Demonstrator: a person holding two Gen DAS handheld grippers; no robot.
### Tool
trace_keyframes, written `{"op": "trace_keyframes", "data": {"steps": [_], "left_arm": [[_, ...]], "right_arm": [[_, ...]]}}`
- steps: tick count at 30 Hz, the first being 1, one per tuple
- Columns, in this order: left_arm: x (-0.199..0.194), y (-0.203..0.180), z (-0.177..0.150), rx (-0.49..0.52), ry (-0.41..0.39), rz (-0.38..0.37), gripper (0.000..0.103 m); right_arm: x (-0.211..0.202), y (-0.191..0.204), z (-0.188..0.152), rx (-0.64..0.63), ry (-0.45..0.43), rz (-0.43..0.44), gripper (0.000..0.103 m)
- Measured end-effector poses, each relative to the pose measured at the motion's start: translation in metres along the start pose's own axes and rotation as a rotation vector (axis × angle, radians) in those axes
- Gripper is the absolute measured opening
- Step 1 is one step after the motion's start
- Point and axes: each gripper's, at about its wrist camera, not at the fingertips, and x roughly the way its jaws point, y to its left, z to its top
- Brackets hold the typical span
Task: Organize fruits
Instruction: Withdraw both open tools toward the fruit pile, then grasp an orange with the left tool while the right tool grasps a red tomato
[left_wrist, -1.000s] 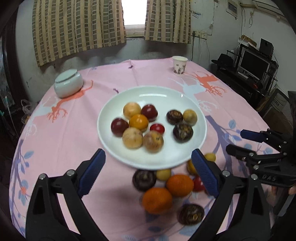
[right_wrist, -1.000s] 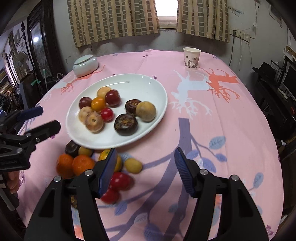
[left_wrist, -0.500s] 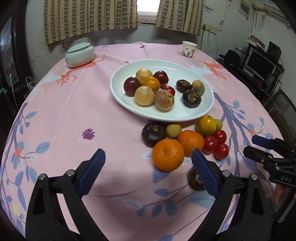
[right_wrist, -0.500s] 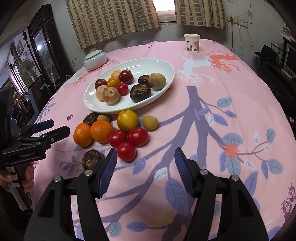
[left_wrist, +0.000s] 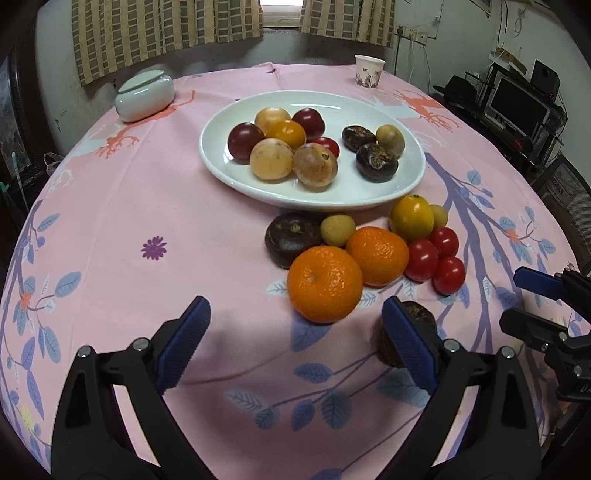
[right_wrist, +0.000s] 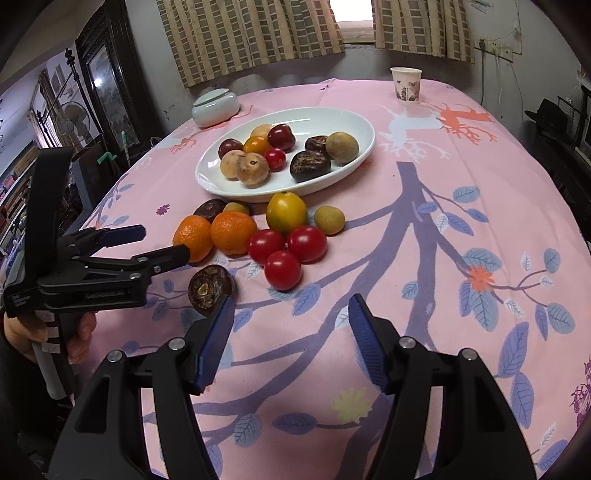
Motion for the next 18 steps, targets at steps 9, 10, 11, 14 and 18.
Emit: {"op": "trace_keyframes", "data": {"steps": [9, 10, 11, 14, 18], "left_arm": [[0.025, -0.002, 0.005, 0.014, 0.048, -0.053, 0.071], [0.029, -0.002, 0.006, 0.015, 0.058, -0.058, 0.065], [0.029, -0.003, 0.007, 0.023, 0.050, -0.048, 0.065], [0.032, -0.008, 0.009, 0.053, 0.051, -0.046, 0.063], [0.031, -0.014, 0.008, 0.085, 0.040, -0.073, 0.047]], "right_arm": [[0.006, -0.006, 0.005, 0.021, 0.013, 0.059, 0.065], [0.007, -0.005, 0.006, 0.021, 0.017, 0.066, 0.065], [0.007, -0.005, 0.007, 0.018, 0.017, 0.071, 0.065], [0.008, -0.002, 0.010, 0.001, 0.016, 0.081, 0.065], [0.014, 0.000, 0.012, -0.007, 0.033, 0.074, 0.065]]}}
